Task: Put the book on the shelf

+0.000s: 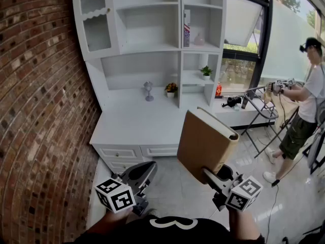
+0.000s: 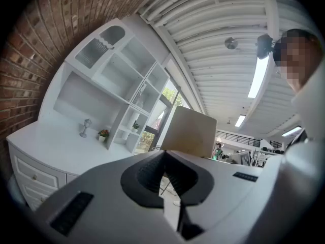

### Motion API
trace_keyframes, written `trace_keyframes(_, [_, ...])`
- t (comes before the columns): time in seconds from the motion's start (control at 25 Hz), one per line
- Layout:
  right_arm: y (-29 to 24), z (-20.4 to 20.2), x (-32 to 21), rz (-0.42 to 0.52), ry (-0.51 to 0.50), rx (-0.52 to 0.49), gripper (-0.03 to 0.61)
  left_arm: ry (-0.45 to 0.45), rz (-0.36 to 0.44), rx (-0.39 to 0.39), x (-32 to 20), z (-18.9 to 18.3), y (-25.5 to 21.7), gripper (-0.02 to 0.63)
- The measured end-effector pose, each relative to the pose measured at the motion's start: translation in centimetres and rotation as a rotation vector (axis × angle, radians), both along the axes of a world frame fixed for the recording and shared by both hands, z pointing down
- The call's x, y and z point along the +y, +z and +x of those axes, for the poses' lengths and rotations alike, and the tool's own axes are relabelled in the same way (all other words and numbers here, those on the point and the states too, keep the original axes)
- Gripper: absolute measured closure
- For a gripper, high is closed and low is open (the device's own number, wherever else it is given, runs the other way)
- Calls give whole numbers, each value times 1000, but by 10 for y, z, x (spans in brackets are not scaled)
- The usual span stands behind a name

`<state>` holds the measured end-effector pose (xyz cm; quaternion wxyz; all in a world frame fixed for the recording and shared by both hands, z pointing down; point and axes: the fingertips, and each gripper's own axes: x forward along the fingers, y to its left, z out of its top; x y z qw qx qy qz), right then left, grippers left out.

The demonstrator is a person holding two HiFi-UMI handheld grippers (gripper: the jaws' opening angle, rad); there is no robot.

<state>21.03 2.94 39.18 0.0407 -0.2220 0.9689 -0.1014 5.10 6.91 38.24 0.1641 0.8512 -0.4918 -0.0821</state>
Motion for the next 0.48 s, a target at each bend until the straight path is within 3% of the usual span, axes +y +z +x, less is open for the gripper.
trace_keyframes(0.48, [-4,12,5,1,3,-9,374,-2,0,0,5,13,-2,611])
